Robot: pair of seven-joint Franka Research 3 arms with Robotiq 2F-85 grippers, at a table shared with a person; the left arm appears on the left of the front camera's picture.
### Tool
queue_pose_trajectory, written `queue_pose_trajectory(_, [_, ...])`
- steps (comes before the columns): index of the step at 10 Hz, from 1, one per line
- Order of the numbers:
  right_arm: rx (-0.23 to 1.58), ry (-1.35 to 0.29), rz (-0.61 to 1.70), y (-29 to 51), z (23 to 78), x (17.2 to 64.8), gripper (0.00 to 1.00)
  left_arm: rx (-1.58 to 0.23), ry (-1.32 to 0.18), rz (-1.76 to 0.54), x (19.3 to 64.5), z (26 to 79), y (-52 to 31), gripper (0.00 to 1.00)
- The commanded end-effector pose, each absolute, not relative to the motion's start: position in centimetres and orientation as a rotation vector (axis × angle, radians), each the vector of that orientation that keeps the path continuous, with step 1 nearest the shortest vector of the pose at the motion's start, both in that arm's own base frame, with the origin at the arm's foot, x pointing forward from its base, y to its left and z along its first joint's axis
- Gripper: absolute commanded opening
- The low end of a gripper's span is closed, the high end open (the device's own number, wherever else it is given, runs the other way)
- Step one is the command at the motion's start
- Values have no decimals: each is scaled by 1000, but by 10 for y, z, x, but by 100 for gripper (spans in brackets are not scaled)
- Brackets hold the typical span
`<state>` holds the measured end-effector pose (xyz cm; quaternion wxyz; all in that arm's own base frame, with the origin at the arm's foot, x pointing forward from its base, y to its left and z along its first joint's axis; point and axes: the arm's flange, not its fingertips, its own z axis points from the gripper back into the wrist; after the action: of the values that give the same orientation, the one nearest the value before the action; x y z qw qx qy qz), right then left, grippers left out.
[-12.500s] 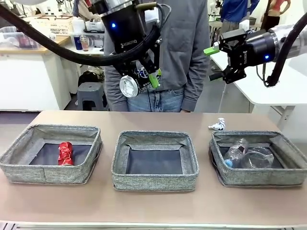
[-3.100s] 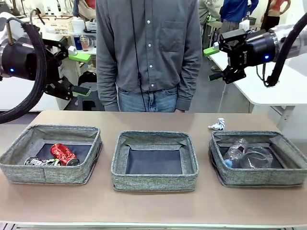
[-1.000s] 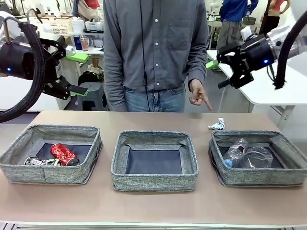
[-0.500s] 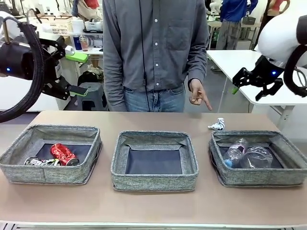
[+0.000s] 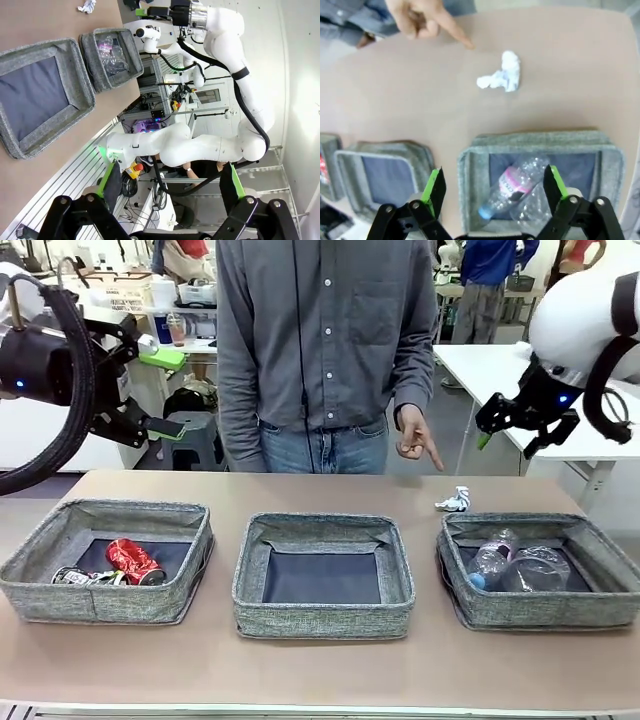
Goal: Sort the waste into the appropriate baskets.
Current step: Pick up the waste item pointed out by the person.
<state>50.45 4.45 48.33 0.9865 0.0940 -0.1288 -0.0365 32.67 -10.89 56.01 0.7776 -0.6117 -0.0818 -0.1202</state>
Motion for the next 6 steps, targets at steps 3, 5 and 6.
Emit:
queue_pose_trajectory(3, [94, -199, 47, 26, 423, 594, 100, -1332, -191, -283, 327, 561, -110, 100])
queue_pose_trajectory(5, [55, -167, 107, 24, 389, 613, 100, -1332, -191, -283, 327, 561, -110, 100])
queue_pose_trajectory(6, [73, -163, 130, 23, 371, 620, 100, -1332, -191, -283, 327, 561, -110, 100])
